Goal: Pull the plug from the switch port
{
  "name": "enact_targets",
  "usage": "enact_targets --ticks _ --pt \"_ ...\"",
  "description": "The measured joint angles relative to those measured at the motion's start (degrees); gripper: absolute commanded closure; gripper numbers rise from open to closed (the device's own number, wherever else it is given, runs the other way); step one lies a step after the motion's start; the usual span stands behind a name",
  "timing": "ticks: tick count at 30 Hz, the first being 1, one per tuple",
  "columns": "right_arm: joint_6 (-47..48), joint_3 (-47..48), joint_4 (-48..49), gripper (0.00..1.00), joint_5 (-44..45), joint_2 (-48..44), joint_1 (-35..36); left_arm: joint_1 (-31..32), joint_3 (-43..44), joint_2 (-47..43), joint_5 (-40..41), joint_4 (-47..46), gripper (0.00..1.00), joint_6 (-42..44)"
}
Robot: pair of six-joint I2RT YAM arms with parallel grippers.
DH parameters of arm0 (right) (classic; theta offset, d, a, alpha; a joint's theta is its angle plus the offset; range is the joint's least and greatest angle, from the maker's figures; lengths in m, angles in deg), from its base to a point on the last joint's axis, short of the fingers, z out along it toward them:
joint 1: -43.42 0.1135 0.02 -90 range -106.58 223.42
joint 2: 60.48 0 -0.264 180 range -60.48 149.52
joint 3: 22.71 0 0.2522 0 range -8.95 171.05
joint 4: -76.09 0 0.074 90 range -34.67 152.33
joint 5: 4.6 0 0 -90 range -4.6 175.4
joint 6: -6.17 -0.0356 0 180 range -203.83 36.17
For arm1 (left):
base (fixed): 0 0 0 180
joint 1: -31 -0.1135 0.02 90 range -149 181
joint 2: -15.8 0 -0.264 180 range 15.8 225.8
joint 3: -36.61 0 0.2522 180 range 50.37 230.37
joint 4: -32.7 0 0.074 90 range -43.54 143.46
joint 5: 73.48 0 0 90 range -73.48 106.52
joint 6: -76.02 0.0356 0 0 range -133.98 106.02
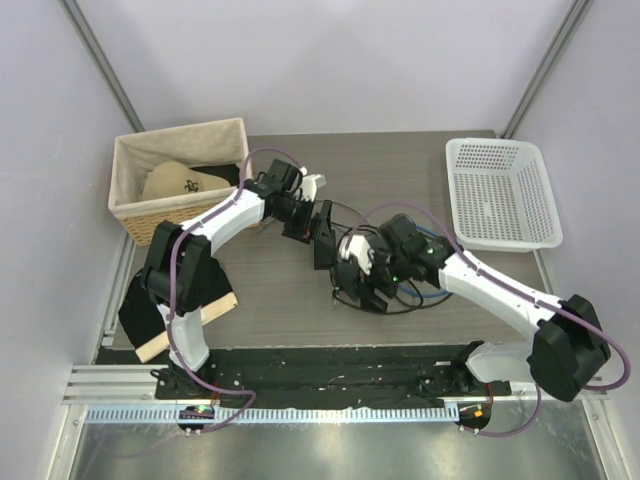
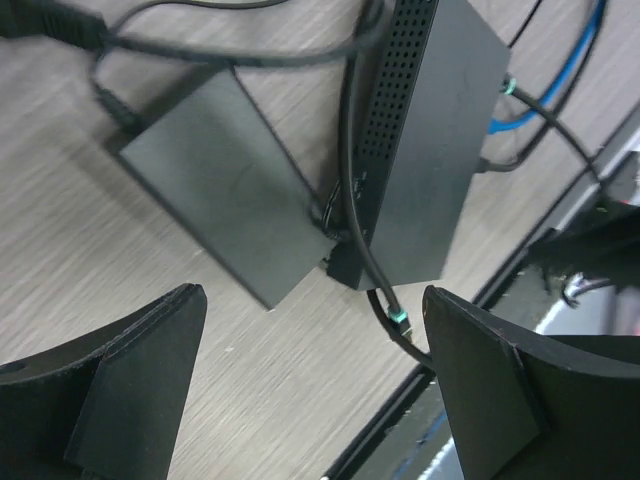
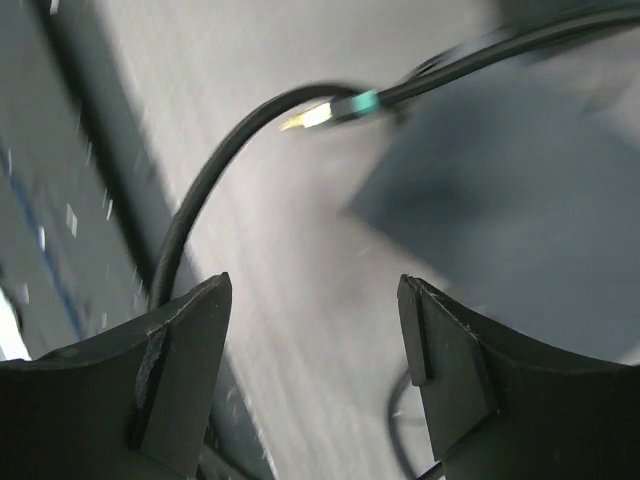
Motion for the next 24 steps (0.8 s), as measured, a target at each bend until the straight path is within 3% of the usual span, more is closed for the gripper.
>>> enact_targets --ticks 5,10,15,19,23,24 --pt "7.89 -7.89 -3.39 0.19 6.03 -3.61 3.13 0.72 -0.39 1.31 -2.36 -2.91 0.04 -3.56" --pt "9.66 -10.34 -3.08 0.12 12.31 -3.63 -1.14 2.43 0.33 1.53 -1.79 -3.69 0.04 -3.37" --pt "-0.07 -6.95 0.09 0.10 11.69 -3.76 -12.46 3.50 7.74 3.61 -1.33 1.33 0.07 0.57" --pt "-8.52 -6.10 4.81 0.09 10.40 -6.19 -17.42 3.26 13.07 3.80 -1.18 5.38 0.11 7.32" --pt "-15.37 -7.87 9.16 0.13 8.76 -9.09 -17.44 3.15 14.84 4.11 -3.85 8.22 0.28 10.88" --pt "-16.50 -8.13 9.44 0.21 8.48 -9.27 -17.59 3.15 16.13 4.83 -5.88 9.35 0.42 11.32"
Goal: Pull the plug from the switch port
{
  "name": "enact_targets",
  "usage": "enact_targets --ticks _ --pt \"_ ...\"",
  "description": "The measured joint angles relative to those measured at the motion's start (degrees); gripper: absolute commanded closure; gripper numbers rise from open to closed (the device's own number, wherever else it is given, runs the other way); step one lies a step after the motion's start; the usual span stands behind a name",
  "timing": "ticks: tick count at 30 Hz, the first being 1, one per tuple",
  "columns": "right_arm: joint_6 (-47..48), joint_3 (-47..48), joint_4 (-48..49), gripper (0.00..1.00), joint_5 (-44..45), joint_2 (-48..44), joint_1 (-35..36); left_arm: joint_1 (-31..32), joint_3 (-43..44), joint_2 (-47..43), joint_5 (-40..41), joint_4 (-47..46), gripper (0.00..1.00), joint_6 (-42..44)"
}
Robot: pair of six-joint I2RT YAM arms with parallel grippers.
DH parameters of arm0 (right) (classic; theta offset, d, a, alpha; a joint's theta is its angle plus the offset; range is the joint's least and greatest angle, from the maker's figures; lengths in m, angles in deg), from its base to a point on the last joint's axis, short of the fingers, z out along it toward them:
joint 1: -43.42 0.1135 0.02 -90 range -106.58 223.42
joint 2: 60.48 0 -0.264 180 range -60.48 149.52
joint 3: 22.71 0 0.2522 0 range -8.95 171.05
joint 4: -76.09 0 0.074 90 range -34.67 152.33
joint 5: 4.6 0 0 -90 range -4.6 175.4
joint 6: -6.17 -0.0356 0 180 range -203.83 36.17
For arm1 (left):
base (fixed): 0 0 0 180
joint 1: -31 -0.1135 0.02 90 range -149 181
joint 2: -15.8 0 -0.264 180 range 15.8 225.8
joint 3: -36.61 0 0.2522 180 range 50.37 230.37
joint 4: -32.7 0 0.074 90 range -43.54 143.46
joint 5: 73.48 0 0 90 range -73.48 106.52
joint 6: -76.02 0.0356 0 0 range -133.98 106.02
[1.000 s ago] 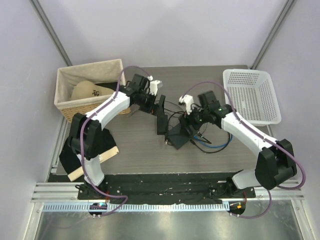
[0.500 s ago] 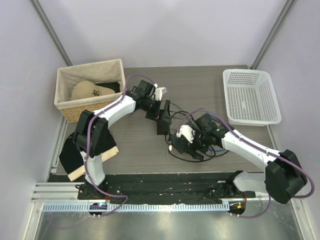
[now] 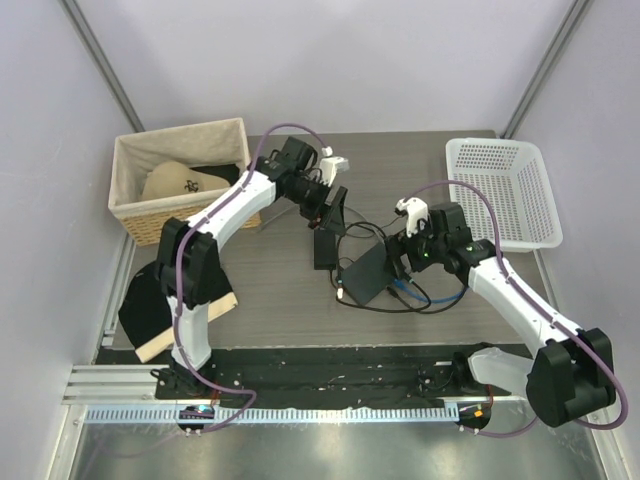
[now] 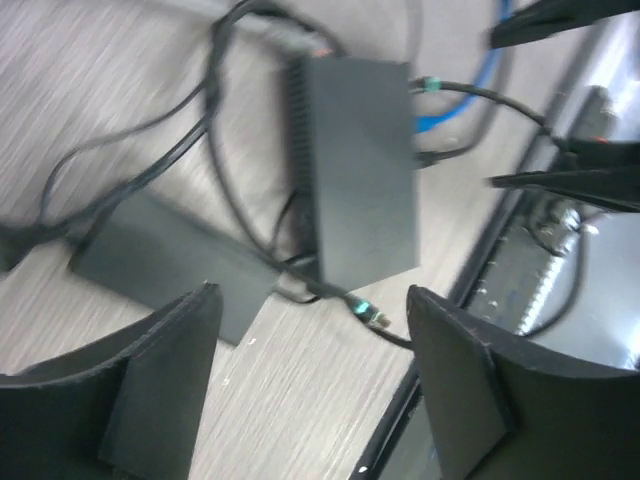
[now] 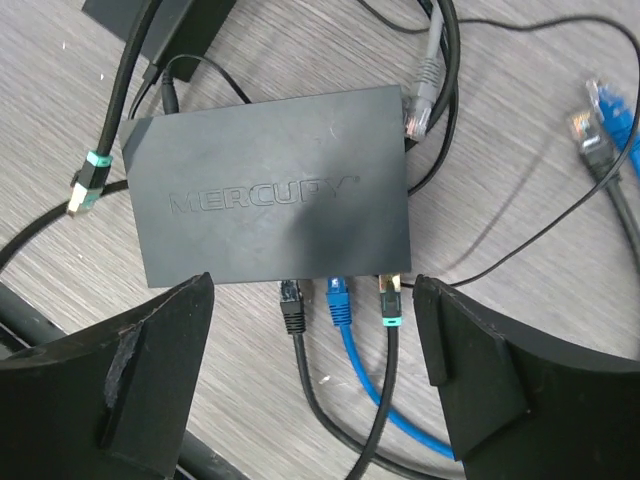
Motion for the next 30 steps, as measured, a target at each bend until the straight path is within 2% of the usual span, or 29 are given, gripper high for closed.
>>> enact_targets --ticks 2,3,5,7,8,9,16,24,30 --pt "-1.36 -0.04 -0.02 0.33 -0.17 0.09 -0.37 0.26 4.35 2.64 -3.56 2.32 0.59 0.74" --pt "-1.73 -0.02 -0.04 0.48 -0.24 0.15 -0.50 0.50 6.47 4.17 -4.72 2.69 0.73 0.55" --pt "-1.68 0.15 -0.17 0.58 -0.17 0.87 -0.66 1.31 11.85 8.52 -6.86 3.80 0.79 0.61" --pt "-0.85 0.55 -0.46 0.73 0.07 2.67 -0.76 2.29 14.29 11.96 -7.67 3.65 0.95 0.48" --pt "-0.20 0.72 -0.59 0.79 0.17 3.61 -0.81 2.82 14.19 13.03 -7.72 3.89 1.00 0.57" --pt "0.83 0.94 -0.87 0.89 0.20 5.01 -0.81 3.32 13.86 13.86 -7.52 4.35 1.00 0.59" --pt "8.37 1.44 -4.48 0.93 1.97 12.35 -0.83 6.01 10.69 16.26 -5.25 6.56 1.00 0.76" --pt "11.61 2.01 -3.76 0.93 2.80 17.73 -0.39 5.40 5.18 16.24 0.24 7.19 1.00 1.86" --pt "12.20 2.82 -2.05 0.93 3.10 22.77 -0.02 5.31 -2.05 12.20 1.79 5.31 1.00 1.79"
